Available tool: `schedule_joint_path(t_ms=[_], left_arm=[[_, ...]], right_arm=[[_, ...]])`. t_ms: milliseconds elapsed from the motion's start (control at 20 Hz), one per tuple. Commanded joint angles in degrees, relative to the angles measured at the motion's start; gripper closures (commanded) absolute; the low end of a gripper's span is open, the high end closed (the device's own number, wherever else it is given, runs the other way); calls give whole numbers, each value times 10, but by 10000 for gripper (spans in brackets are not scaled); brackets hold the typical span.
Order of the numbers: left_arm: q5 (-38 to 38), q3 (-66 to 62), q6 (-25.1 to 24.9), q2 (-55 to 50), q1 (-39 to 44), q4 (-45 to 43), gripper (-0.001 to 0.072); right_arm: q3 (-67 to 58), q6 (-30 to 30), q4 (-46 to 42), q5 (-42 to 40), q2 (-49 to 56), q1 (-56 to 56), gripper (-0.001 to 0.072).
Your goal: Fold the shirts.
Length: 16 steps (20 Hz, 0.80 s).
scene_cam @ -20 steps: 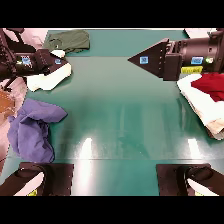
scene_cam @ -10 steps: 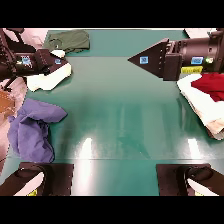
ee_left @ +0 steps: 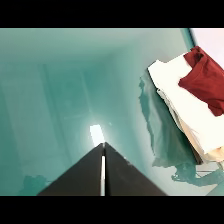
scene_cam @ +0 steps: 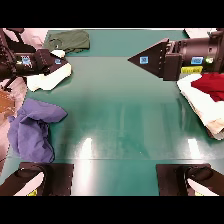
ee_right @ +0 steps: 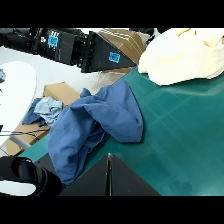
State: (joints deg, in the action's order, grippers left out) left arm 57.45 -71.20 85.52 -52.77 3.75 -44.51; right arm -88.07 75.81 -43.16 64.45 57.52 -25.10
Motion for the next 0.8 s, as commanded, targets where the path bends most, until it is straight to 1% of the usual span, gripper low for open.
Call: schedule_joint_path(t_ms=[0,100,300,350,450,550,600,650,700,750], left_arm=[[-7,0,0,0,0,0,684],[-27,0,0,0,0,1,684],[-2,0,0,0,0,46,684],[-4,0,-1,0,0,57,684],[-3,0,-17,0,0,58,684],[23,0,-59,-1,0,44,684],[40,1,-62,-1,0,11,684],[53,4,-53,-1,0,-39,684],[65,10,-3,-1,0,-120,684],[79,20,66,-1,0,-219,683]], right_arm=[[0,0,0,0,0,0,686],[0,0,1,-3,0,0,686],[0,2,2,-16,5,-1,686],[0,13,5,-22,13,-2,686],[0,17,30,-30,43,-21,686],[0,17,28,-27,86,-64,685],[0,17,26,-27,113,-89,685],[0,17,26,-31,138,-110,685],[0,17,27,-46,164,-126,685],[0,17,27,-69,189,-143,685]])
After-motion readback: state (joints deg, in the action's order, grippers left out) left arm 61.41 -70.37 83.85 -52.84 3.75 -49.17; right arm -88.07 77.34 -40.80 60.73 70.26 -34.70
